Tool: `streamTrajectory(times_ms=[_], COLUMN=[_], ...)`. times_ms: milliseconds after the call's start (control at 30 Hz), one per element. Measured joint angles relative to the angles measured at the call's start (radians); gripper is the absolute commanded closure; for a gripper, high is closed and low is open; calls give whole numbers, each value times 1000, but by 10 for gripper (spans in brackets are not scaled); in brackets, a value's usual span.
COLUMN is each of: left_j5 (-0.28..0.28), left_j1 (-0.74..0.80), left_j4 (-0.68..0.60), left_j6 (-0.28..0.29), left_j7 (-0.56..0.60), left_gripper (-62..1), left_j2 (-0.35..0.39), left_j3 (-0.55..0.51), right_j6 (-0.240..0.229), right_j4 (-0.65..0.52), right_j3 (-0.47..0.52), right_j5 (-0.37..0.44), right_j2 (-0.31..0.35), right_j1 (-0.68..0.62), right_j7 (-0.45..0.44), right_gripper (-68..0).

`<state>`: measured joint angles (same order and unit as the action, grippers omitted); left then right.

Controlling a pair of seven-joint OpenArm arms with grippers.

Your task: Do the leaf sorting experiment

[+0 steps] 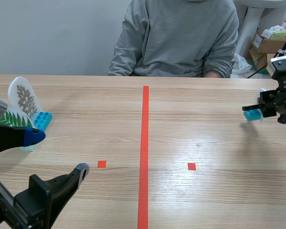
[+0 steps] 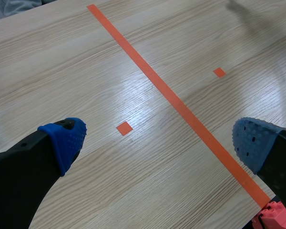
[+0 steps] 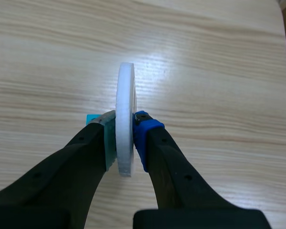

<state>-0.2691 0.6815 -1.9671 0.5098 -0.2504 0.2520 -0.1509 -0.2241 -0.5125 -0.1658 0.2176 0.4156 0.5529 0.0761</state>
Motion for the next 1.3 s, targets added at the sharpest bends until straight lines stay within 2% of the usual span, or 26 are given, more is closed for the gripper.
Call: streamTrajectory(times_ms=[433,567,667,1000,1100,1200,1267,1300], left_j5=[0,0,0,0,0,0,0,0], left_j1=[0,0,0,0,0,0,0,0], left_j4=[0,0,0,0,0,0,0,0], left_j6=[0,0,0,0,0,0,0,0], left_j7=[0,0,0,0,0,0,0,0], left_gripper=[-623,-623,-623,-623,-623,-623,-623,-623], left_j2=[0,0,0,0,0,0,0,0], left_j3=[0,0,0,0,0,0,0,0], right_j6=[0,0,0,0,0,0,-2,-9], right_j4=[6,4,2,2,2,2,-2,-12], right_j3=[-6,-6,-6,-6,-6,-6,-5,-4], right_j5=[0,0,0,-1,0,0,19,27], right_j2=[-6,-5,-5,-6,-6,-6,-5,-3], right_j1=[-49,-69,-69,-78,-78,-78,-79,-89], right_j7=[-10,-45,-45,-41,-30,23,91,93], right_gripper=[-24,-32,-116,-537,-577,-578,-578,-578])
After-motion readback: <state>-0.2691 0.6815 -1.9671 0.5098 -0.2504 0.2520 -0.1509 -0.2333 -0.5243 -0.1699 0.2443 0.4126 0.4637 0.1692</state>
